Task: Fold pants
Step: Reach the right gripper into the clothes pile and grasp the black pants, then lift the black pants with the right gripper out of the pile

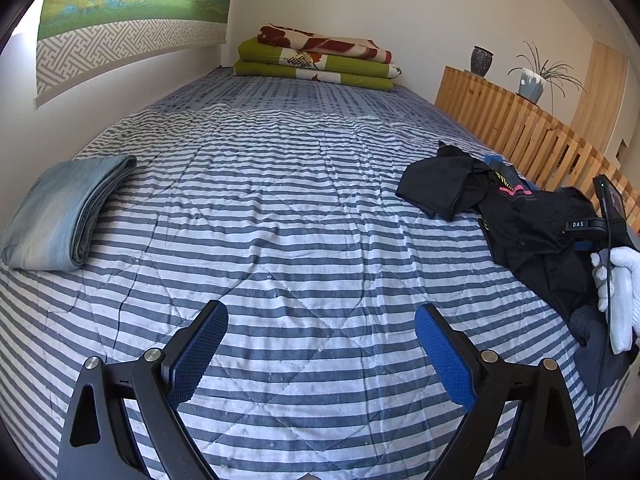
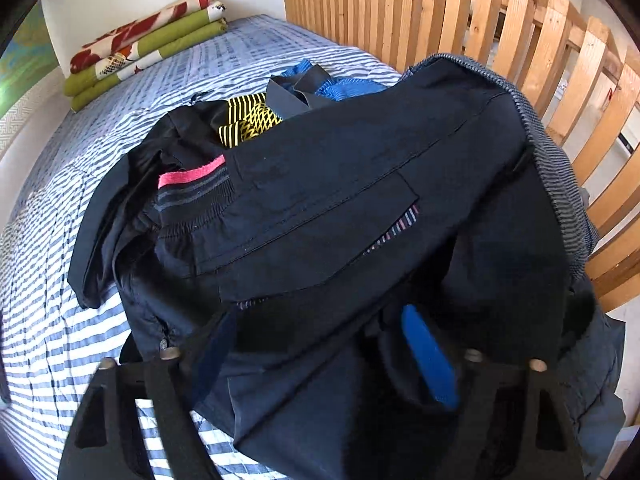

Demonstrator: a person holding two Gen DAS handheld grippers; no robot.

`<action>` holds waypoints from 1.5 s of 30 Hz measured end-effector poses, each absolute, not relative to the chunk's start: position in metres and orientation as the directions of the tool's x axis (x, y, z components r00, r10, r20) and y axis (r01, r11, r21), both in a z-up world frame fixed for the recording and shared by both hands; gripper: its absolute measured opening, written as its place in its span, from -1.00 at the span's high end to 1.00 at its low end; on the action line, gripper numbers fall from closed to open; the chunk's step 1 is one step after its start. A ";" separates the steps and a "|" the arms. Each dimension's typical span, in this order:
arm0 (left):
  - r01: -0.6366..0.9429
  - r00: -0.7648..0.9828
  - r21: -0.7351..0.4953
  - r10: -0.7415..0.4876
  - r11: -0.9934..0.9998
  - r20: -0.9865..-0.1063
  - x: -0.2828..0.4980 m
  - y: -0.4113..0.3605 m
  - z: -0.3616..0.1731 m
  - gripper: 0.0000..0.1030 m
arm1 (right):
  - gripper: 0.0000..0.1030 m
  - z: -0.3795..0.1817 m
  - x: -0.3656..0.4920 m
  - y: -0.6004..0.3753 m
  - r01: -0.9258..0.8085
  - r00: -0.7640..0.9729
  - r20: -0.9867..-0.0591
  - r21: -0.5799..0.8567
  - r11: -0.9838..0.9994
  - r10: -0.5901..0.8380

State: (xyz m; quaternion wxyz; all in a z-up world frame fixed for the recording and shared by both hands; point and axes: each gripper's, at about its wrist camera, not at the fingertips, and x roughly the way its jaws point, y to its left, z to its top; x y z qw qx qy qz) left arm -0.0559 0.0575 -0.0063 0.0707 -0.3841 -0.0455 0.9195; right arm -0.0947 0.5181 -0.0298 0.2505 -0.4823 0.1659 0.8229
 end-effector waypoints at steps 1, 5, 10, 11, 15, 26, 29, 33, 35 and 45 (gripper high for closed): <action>-0.094 -0.696 -0.140 0.166 -0.986 -0.698 -0.055 0.056 -0.006 -0.87 | 0.00 -0.031 -0.097 0.519 -0.565 -0.400 -0.881 0.022 -0.825 0.251; -0.091 -0.696 -0.153 0.173 -0.984 -0.697 -0.053 0.051 -0.004 -0.87 | 0.77 -0.024 -0.094 0.516 -0.547 -0.400 -0.877 -0.003 -0.837 0.265; -0.071 -0.695 -0.179 0.178 -0.981 -0.697 -0.048 0.041 -0.004 -0.87 | 0.91 0.005 -0.078 0.497 -0.514 -0.472 -0.836 0.004 -0.858 0.280; -0.066 -0.695 -0.186 0.179 -0.980 -0.697 -0.047 0.037 -0.004 -0.87 | 0.92 0.012 -0.073 0.489 -0.499 -0.489 -0.824 -0.005 -0.866 0.286; -0.046 -0.702 -0.202 0.176 -0.978 -0.690 -0.041 0.022 -0.001 -0.87 | 0.94 0.042 -0.055 0.460 -0.455 -0.546 -0.791 0.003 -0.890 0.277; 0.030 -0.753 -0.242 0.137 -0.970 -0.644 -0.015 -0.039 0.018 -0.87 | 0.95 0.127 -0.037 0.323 -0.201 -0.711 -0.681 -0.042 -0.979 0.175; 0.073 -0.762 -0.271 0.122 -0.960 -0.637 -0.010 -0.067 0.022 -0.86 | 0.95 0.146 -0.039 0.273 -0.100 -0.731 -0.676 -0.026 -0.995 0.091; 0.141 -0.787 -0.303 0.079 -0.943 -0.612 0.000 -0.109 0.029 -0.86 | 0.96 0.168 -0.038 0.201 0.043 -0.761 -0.649 -0.016 -0.999 -0.022; 0.174 -0.797 -0.323 0.060 -0.930 -0.601 0.006 -0.130 0.032 -0.85 | 0.96 0.176 -0.038 0.165 0.116 -0.764 -0.639 -0.004 -0.993 -0.087; 0.318 -0.826 -0.374 -0.060 -0.871 -0.561 0.044 -0.229 0.042 -0.83 | 0.91 0.154 -0.040 0.085 0.318 -0.690 -0.682 0.017 -0.948 -0.244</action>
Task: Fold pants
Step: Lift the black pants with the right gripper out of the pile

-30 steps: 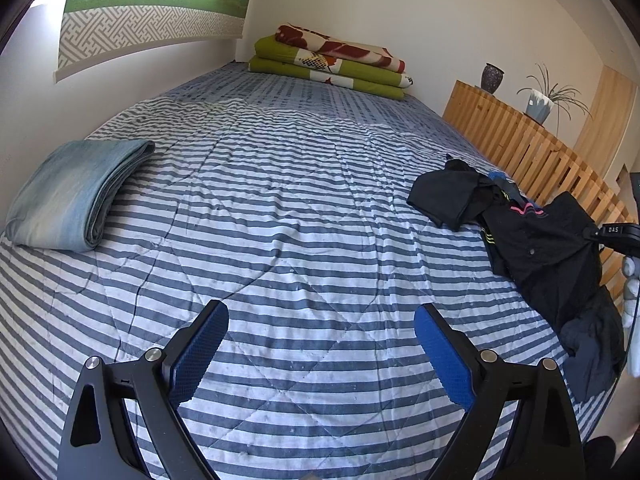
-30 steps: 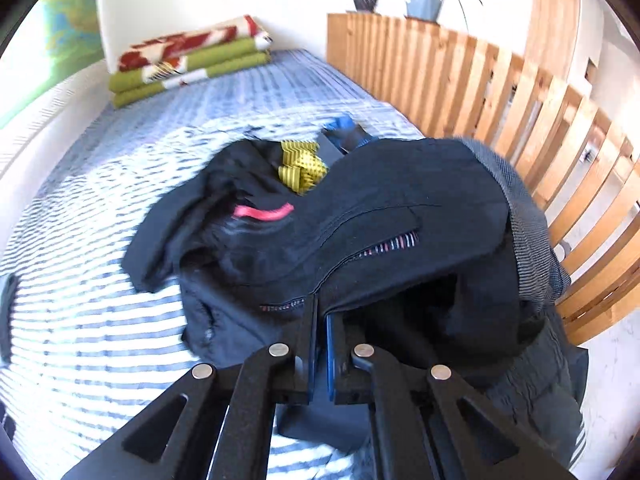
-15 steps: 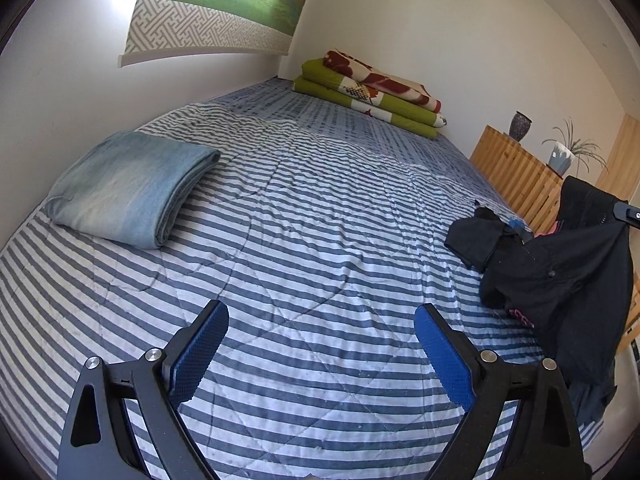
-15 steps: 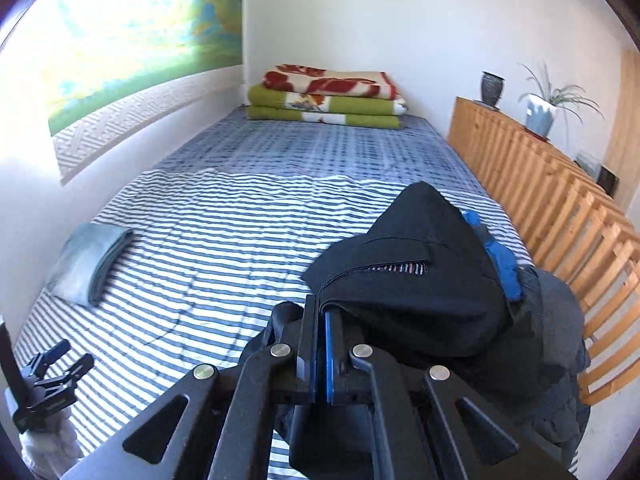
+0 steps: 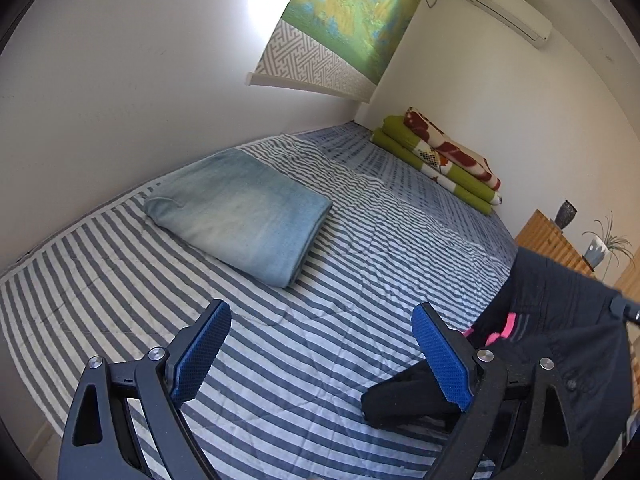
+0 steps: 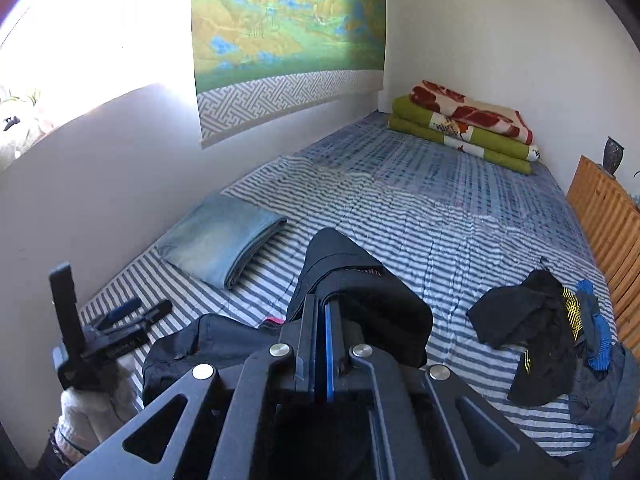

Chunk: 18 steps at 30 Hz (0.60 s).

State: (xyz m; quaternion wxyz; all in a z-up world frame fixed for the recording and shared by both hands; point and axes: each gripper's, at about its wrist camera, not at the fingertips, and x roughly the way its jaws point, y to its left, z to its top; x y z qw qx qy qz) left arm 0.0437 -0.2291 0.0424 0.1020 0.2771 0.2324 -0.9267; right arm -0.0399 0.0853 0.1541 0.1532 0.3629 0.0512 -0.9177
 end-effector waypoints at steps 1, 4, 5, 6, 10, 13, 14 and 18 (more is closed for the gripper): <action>0.327 -0.824 -0.378 -0.066 -0.866 -0.563 0.046 -0.234 0.041 -0.83 | 0.85 0.142 -0.041 0.090 0.314 -0.671 -0.706 0.005 -0.949 -0.226; 0.344 -0.819 -0.393 -0.069 -0.853 -0.569 0.051 -0.248 0.035 -0.83 | 0.22 0.099 -0.029 0.113 0.254 -0.642 -0.762 -0.110 -0.961 -0.082; 0.345 -0.815 -0.393 -0.065 -0.852 -0.576 0.051 -0.250 0.032 -0.83 | 0.18 0.086 -0.021 0.122 0.237 -0.632 -0.773 -0.124 -0.964 -0.056; 0.346 -0.810 -0.390 -0.063 -0.853 -0.582 0.049 -0.249 0.029 -0.83 | 0.18 0.075 -0.014 0.131 0.222 -0.614 -0.788 -0.113 -0.968 -0.049; 0.295 -0.782 -0.371 0.001 -0.880 -0.623 0.039 -0.222 0.010 -0.82 | 0.18 0.050 0.025 0.159 0.158 -0.575 -0.816 -0.036 -0.987 -0.062; 0.242 -0.744 -0.401 0.095 -0.884 -0.661 0.036 -0.187 -0.009 -0.83 | 0.18 0.047 0.058 0.171 0.133 -0.587 -0.804 0.019 -0.991 -0.094; 0.229 -0.739 -0.428 0.130 -0.874 -0.661 0.038 -0.178 -0.015 -0.82 | 0.18 0.048 0.065 0.175 0.121 -0.593 -0.799 0.029 -0.992 -0.096; 0.205 -0.660 -0.443 0.211 -0.872 -0.721 0.031 -0.131 -0.045 -0.83 | 0.17 0.054 0.100 0.199 0.051 -0.624 -0.770 0.129 -0.990 -0.132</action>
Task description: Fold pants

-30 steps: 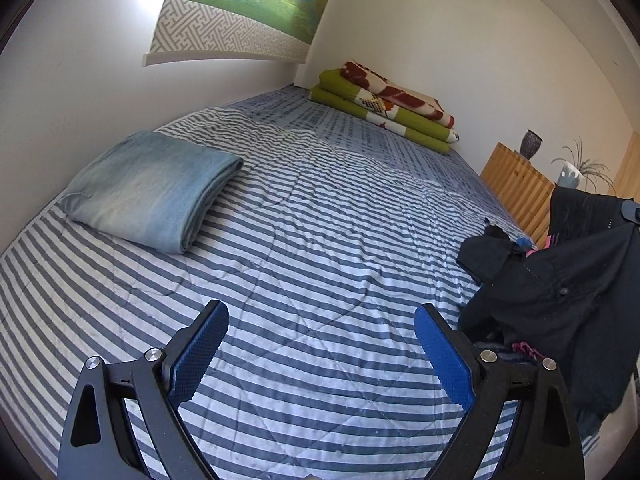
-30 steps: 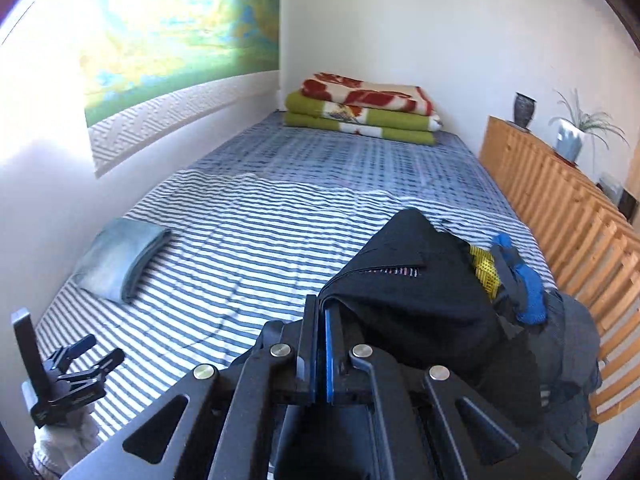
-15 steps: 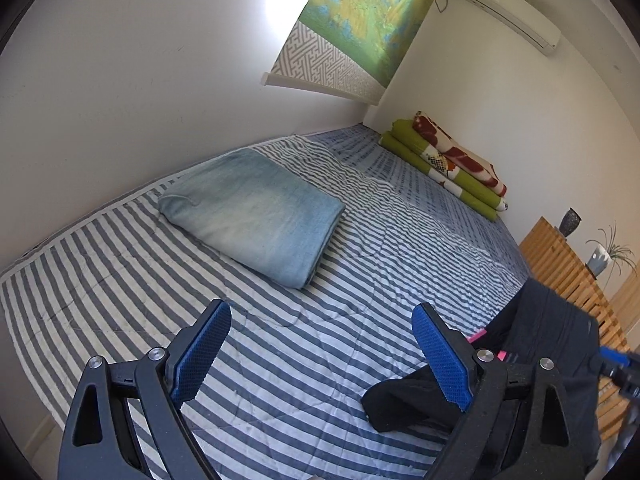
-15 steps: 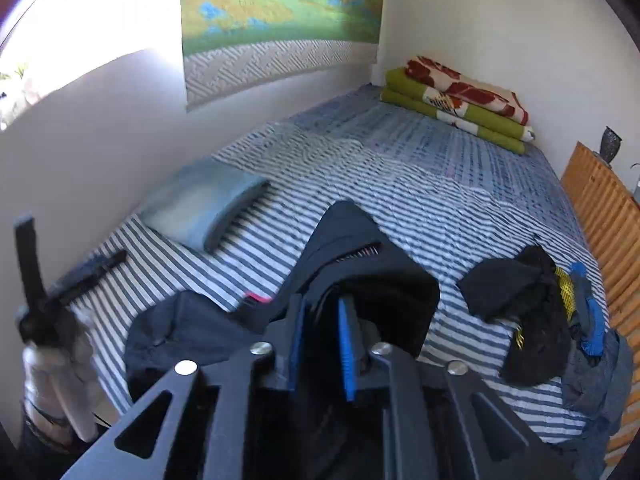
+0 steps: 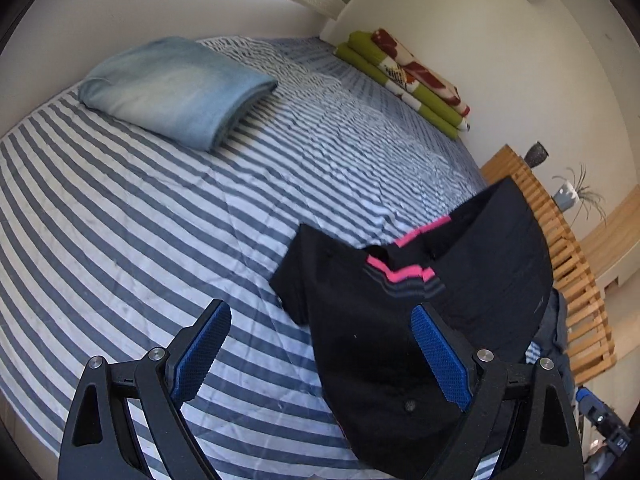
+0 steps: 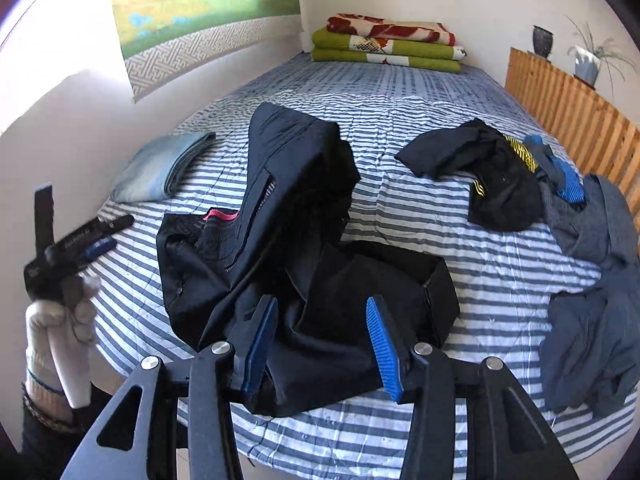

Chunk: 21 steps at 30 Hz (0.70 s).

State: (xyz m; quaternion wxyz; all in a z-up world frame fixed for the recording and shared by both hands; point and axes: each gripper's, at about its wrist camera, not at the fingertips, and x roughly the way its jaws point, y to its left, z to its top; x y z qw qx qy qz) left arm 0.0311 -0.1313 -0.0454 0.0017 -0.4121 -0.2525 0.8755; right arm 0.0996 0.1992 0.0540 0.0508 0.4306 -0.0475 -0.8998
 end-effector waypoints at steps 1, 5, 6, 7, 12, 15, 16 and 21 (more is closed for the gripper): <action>0.217 -0.640 -0.400 0.179 -0.891 -0.747 0.026 -0.121 -0.052 -0.83 | 0.17 0.056 0.105 0.205 0.039 -0.629 -0.764 0.155 -0.987 -0.144; 0.209 -0.593 -0.473 0.274 -0.856 -0.757 0.013 -0.097 -0.069 0.65 | 0.17 0.065 0.129 0.223 0.047 -0.656 -0.736 0.179 -0.983 -0.165; 0.195 -0.590 -0.497 0.304 -0.845 -0.748 0.012 -0.090 -0.069 0.86 | 0.17 0.069 0.136 0.227 0.048 -0.673 -0.724 0.162 -0.986 -0.152; 0.168 -0.598 -0.482 0.300 -0.860 -0.744 0.012 -0.079 -0.065 0.88 | 0.17 0.071 0.143 0.231 0.048 -0.686 -0.714 0.149 -0.988 -0.141; 0.011 -0.593 -0.417 0.330 -0.909 -0.734 0.031 -0.015 -0.037 1.00 | 0.17 0.076 0.172 0.267 0.011 -0.729 -0.676 0.150 -0.989 -0.111; -0.027 -0.618 -0.367 0.304 -0.930 -0.725 0.054 0.015 -0.019 1.00 | 0.17 0.071 0.192 0.295 -0.030 -0.745 -0.659 0.188 -0.982 -0.104; -0.008 -0.627 -0.356 0.282 -0.934 -0.726 0.059 0.017 -0.016 0.95 | 0.17 0.068 0.198 0.303 -0.036 -0.745 -0.658 0.203 -0.979 -0.108; 0.161 -0.646 -0.354 0.172 -0.921 -0.743 0.062 -0.025 -0.020 -0.24 | 0.12 0.049 0.226 0.338 -0.086 -0.735 -0.673 0.223 -0.971 -0.090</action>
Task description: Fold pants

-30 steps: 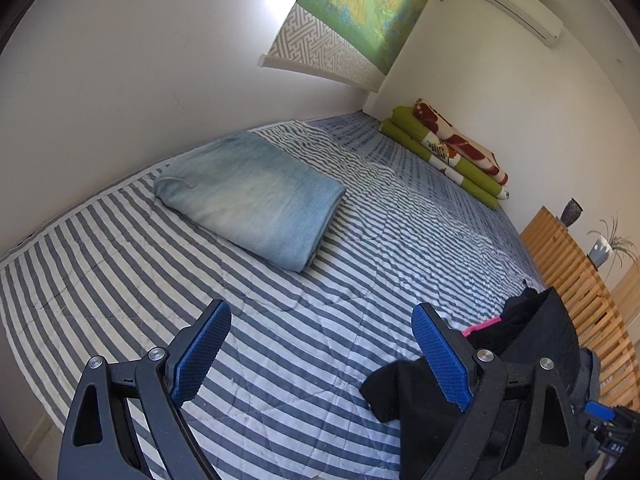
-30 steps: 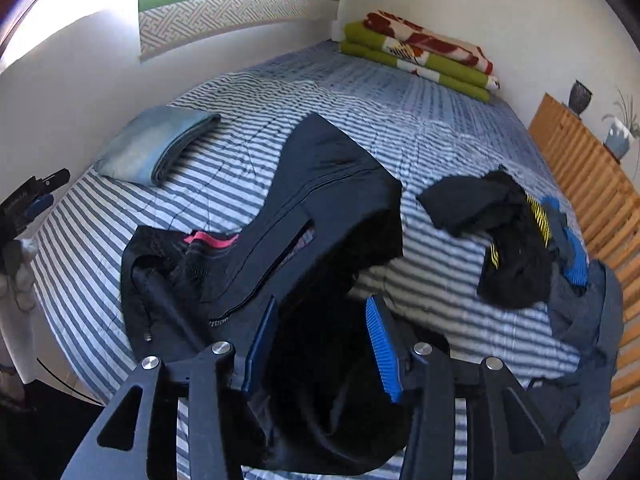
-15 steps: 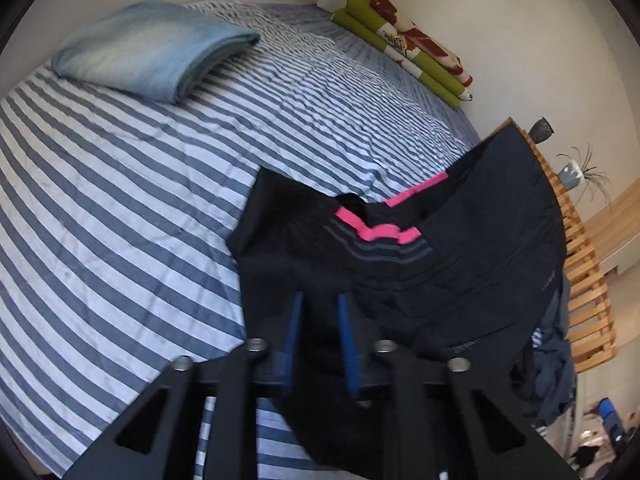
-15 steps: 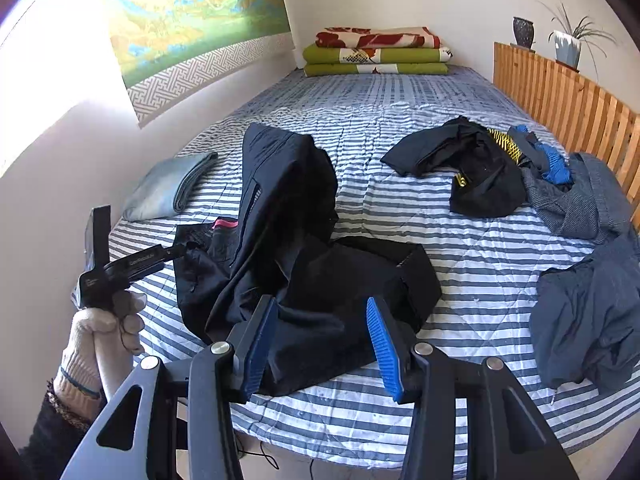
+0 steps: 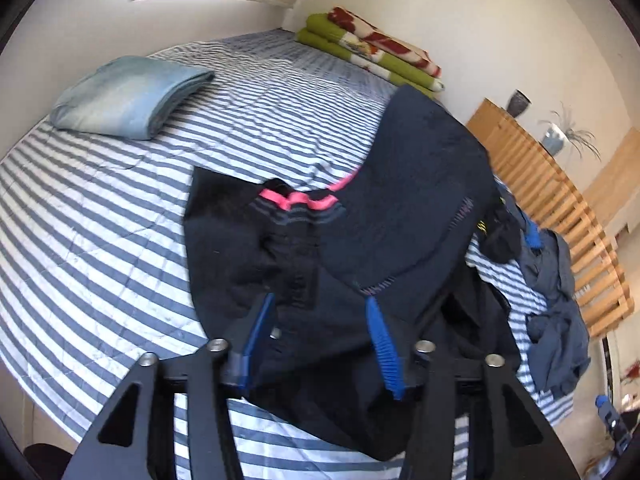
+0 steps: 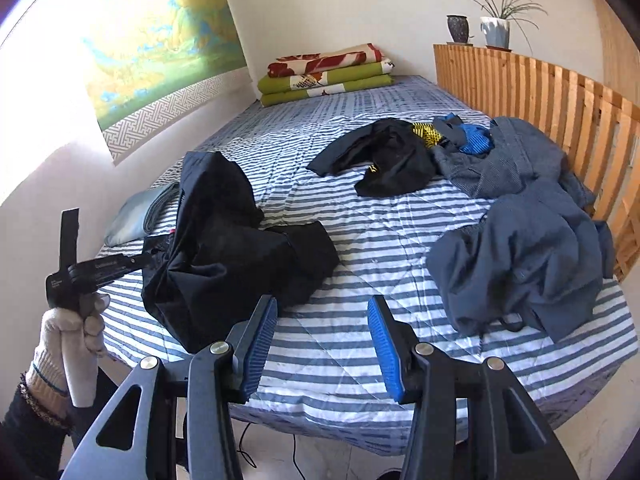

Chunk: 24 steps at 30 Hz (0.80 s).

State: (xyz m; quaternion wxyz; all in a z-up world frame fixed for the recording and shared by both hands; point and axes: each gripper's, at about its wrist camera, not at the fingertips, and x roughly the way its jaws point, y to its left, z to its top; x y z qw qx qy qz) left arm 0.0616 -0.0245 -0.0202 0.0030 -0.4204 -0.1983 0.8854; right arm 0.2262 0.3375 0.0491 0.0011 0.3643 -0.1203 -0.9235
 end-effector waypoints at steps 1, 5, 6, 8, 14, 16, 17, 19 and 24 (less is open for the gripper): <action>0.200 -0.647 -0.350 0.145 -0.915 -0.749 0.059 -0.037 -0.022 -0.38 | 0.10 0.045 0.230 0.343 -0.099 -0.731 -0.678 0.222 -0.970 -0.081; 0.319 -0.624 -0.346 0.080 -0.882 -0.777 0.042 -0.081 -0.036 -0.71 | 0.05 0.036 0.232 0.351 -0.114 -0.730 -0.679 0.228 -0.967 -0.073; 0.339 -0.611 -0.349 0.078 -0.874 -0.788 0.036 -0.089 -0.043 -0.72 | 0.04 0.035 0.229 0.350 -0.114 -0.735 -0.675 0.220 -0.969 -0.067; 0.363 -0.589 -0.383 0.109 -0.849 -0.801 0.022 -0.104 -0.061 -0.72 | 0.03 0.035 0.220 0.344 -0.101 -0.755 -0.653 0.213 -0.972 -0.065; 0.325 -0.597 -0.571 0.305 -0.754 -0.742 -0.006 -0.112 -0.094 0.73 | -0.05 0.023 0.158 0.318 -0.011 -0.738 -0.652 0.267 -0.964 -0.172; 0.291 -0.604 -0.607 0.350 -0.739 -0.716 -0.009 -0.104 -0.093 0.92 | -0.05 0.020 0.132 0.303 0.019 -0.694 -0.694 0.247 -0.969 -0.190; 0.261 -0.605 -0.626 0.381 -0.735 -0.699 -0.009 -0.098 -0.089 0.92 | -0.05 0.019 0.120 0.297 0.029 -0.670 -0.716 0.240 -0.970 -0.197; 0.197 -0.619 -0.655 0.426 -0.729 -0.660 -0.003 -0.084 -0.073 0.93 | -0.05 0.022 0.099 0.287 0.034 -0.627 -0.749 0.249 -0.968 -0.215; -0.046 -0.653 -0.708 0.557 -0.705 -0.512 0.044 -0.025 -0.031 0.93 | -0.05 0.040 0.092 0.273 0.096 -0.647 -0.710 0.288 -0.953 -0.280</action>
